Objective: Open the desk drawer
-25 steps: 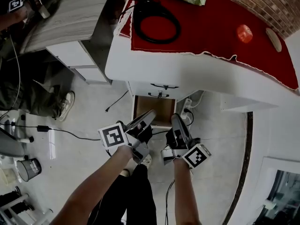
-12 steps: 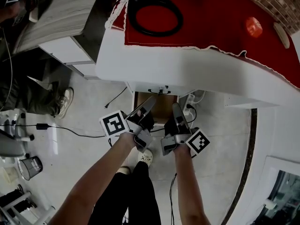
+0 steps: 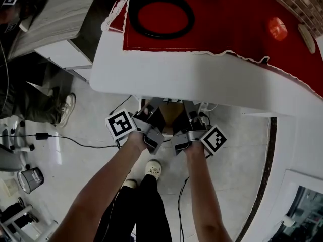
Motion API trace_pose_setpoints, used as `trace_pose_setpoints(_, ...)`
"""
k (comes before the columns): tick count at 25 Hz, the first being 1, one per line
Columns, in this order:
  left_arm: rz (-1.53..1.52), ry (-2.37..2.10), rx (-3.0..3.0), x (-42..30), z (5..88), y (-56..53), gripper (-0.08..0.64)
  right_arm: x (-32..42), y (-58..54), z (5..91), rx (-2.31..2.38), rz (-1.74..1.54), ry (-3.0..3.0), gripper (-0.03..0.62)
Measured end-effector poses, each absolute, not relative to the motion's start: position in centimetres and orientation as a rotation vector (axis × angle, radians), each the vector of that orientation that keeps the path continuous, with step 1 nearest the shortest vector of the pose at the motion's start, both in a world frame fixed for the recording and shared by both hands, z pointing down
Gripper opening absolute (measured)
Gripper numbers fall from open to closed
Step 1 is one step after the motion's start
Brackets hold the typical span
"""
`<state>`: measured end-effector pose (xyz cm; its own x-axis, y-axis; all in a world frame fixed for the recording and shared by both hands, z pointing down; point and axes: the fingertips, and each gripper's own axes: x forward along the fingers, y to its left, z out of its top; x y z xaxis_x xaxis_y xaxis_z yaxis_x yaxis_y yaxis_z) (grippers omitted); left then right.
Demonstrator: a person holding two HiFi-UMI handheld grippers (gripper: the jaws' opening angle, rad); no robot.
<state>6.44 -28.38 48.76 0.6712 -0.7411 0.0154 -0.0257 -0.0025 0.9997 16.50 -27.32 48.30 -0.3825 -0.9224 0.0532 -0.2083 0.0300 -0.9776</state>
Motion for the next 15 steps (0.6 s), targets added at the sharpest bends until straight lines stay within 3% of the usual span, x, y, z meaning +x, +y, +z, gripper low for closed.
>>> trace_pose_setpoints(8,-0.561,-0.671,1.591,7.4,49.0,-30.0,0.115,15.6,-29.3,48.8,-1.174,-1.427,1.667,0.113)
trace_pose_setpoints(11,-0.563,-0.647,1.613,7.6,48.5,-30.1,0.059,15.3,-29.3,48.3,-1.12,-1.411,1.624,0.05)
trace_pose_setpoints(15,-0.575,-0.629,1.595,7.8,48.5,-30.0,0.051,15.4,-29.2,48.2,-1.13,-1.39,1.601,0.046)
